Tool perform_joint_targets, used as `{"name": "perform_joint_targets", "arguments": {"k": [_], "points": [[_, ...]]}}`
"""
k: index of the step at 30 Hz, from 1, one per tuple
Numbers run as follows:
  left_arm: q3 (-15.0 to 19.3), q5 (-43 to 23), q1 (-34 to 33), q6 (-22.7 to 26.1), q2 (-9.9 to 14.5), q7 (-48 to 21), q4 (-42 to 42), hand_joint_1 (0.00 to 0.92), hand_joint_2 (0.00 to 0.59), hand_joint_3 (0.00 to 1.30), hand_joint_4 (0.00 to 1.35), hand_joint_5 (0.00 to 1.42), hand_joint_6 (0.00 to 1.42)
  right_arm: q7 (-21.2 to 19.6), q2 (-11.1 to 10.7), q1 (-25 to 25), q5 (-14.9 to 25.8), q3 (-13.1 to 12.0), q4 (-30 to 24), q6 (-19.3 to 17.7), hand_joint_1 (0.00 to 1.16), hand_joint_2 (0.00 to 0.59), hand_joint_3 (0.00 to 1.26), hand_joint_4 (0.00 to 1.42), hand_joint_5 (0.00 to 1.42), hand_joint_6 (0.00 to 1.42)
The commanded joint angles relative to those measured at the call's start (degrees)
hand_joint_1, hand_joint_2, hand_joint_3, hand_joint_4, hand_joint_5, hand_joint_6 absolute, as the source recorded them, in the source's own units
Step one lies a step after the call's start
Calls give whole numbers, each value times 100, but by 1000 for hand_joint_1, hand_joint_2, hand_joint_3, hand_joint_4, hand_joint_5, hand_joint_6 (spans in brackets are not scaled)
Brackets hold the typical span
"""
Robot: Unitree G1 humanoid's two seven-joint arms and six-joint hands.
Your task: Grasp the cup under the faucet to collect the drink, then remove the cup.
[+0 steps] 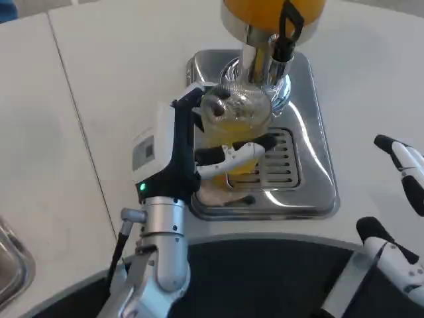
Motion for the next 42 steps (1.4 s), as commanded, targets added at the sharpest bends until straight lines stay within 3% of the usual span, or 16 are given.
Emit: {"name": "perform_joint_targets", "arguments": {"k": [1, 8, 14, 22, 25, 35, 39, 42], "points": [[12, 183, 136, -33, 208, 29, -359, 858, 0, 1142, 1179, 1190, 1424, -91, -10, 7, -114, 139, -28, 15, 126, 452, 0, 0, 24, 64], [254, 121, 412, -18, 636, -77, -854, 867, 0, 1146, 1176, 1189, 1424, -151, 21, 135, -165, 262, -81, -89, 127, 452, 0, 0, 24, 64], [536, 39, 1002, -31, 1093, -443, -1519, 894, 0, 1140, 1176, 1176, 1424, -167, -107, 95, -239, 391, -26, -219, 182, 464, 0, 0, 25, 65], [901, -79, 1845, -61, 1300, -869, -2588, 897, 0, 1139, 1176, 1175, 1424, -197, -276, 98, -154, 351, 56, -349, 193, 466, 0, 0, 25, 65], [1038, 40, 2254, -285, 1542, -985, -3042, 898, 0, 1138, 1176, 1175, 1424, -215, -353, 117, -145, 329, 65, -485, 196, 466, 0, 0, 25, 65], [1545, -381, 3205, -479, 1626, -1594, -4223, 903, 0, 1138, 1188, 1188, 1424, -317, -490, 182, -231, 313, 152, -908, 186, 462, 0, 0, 14, 65], [1715, -515, 3502, -550, 1597, -1872, -4679, 904, 0, 1144, 1190, 1188, 1424, -439, -564, 263, -348, 251, 218, -1231, 179, 462, 0, 0, 1, 51], [1767, -676, 3852, -628, 1544, -2140, -5134, 905, 0, 1147, 1190, 1188, 1424, -677, -670, 425, -584, 164, 326, -1758, 164, 468, 0, 0, 0, 34]]}}
